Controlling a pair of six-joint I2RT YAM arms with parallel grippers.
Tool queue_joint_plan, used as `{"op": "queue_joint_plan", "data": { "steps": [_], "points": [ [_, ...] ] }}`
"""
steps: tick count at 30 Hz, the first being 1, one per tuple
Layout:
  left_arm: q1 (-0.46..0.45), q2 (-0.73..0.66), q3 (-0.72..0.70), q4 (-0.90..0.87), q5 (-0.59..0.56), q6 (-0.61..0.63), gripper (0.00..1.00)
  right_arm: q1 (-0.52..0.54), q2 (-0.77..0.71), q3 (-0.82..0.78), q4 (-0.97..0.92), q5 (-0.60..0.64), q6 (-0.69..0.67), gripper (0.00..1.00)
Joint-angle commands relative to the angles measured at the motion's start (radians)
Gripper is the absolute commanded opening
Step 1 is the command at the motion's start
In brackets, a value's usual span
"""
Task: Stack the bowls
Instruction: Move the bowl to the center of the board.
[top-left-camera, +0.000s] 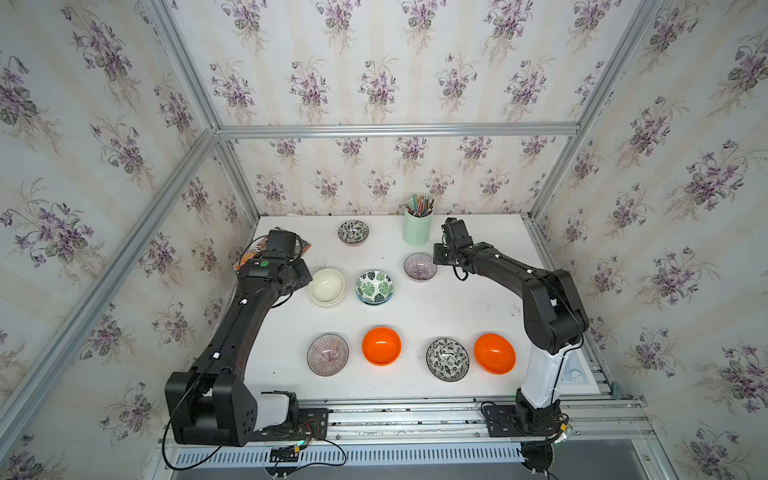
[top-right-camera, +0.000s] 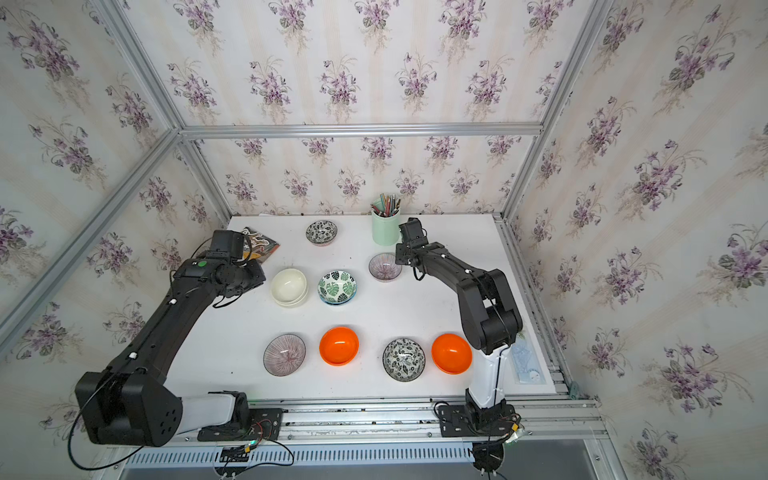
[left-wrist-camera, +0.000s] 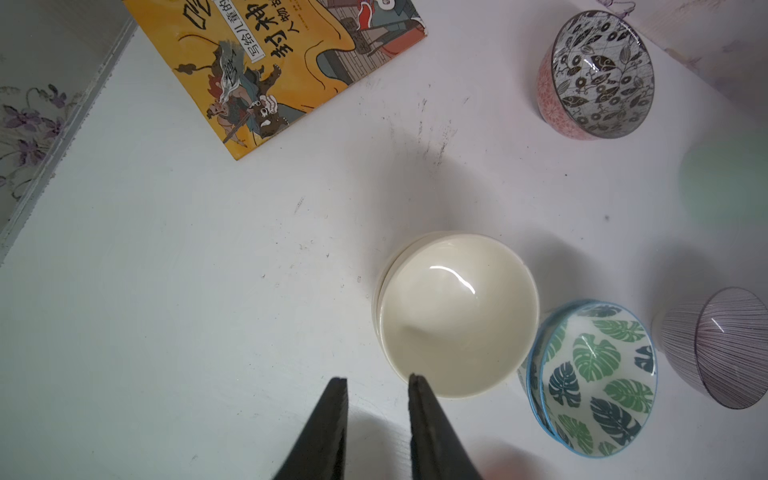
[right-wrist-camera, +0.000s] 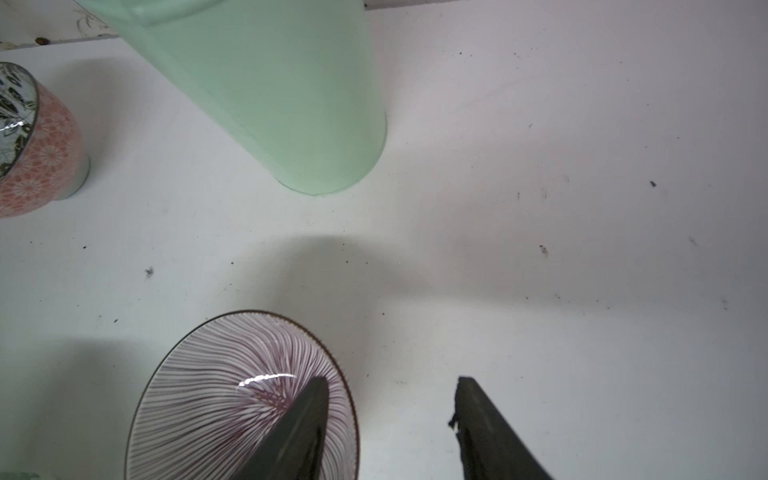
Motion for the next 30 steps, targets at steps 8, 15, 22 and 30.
{"op": "queue_joint_plan", "data": {
  "steps": [8, 15, 22, 30],
  "points": [
    [0.001, 0.009, 0.012, -0.003, -0.01, 0.01, 0.3, 0.009, 0.05, -0.007, 0.035, -0.087, 0.002, 0.48],
    [0.0, 0.019, 0.014, 0.003, -0.002, 0.006, 0.3, 0.012, 0.048, -0.051, 0.055, -0.113, -0.003, 0.26],
    [-0.001, 0.021, 0.012, 0.008, 0.0, 0.004, 0.3, 0.026, 0.02, -0.077, 0.067, -0.123, -0.022, 0.07],
    [-0.001, 0.03, 0.014, 0.017, 0.005, 0.002, 0.3, 0.084, -0.097, -0.172, 0.049, -0.152, -0.058, 0.0]
  ]
}}
